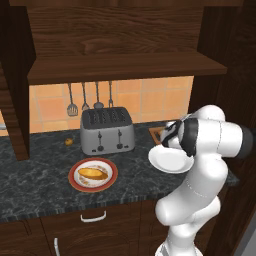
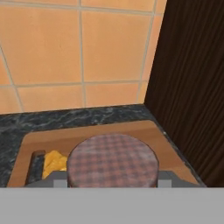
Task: From the different types of pastries on the counter, select a croissant and place it on the cutting board. Then retrieve a jar of jam from the cabinet and place it alongside the croissant on the cutting board.
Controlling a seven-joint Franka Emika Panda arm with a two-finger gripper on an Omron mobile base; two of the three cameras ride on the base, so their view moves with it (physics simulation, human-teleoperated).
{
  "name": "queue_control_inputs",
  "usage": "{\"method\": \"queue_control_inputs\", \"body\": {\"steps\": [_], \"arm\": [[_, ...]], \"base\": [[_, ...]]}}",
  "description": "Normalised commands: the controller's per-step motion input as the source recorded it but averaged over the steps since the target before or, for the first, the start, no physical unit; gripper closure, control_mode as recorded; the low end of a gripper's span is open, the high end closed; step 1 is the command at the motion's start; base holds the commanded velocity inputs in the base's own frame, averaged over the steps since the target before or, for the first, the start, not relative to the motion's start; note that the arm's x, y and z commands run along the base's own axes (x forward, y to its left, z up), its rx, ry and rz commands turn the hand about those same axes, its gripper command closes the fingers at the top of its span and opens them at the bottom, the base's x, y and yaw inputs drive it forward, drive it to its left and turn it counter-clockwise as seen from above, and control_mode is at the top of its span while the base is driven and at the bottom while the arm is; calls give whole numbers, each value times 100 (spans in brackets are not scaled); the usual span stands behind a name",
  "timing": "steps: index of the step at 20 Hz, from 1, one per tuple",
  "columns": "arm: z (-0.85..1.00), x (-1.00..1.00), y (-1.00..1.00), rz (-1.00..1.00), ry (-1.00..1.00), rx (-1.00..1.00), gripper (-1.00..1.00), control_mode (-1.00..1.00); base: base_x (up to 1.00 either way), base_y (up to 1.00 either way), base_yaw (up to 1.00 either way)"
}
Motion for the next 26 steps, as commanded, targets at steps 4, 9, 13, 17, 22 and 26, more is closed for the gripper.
{"method": "queue_control_inputs", "body": {"steps": [4,9,13,17,22,26], "arm": [[-18,6,-8,0,0,0,100,-100],[-10,0,-18,0,0,0,100,-100],[0,8,-19,0,0,0,100,-100],[-11,10,-12,-1,0,0,100,-100],[-23,14,-13,0,0,0,100,-100],[-10,7,-6,0,0,0,100,-100]], "base": [[0,0,0],[0,0,0],[0,0,0],[0,0,0],[0,0,0],[0,0,0]]}}
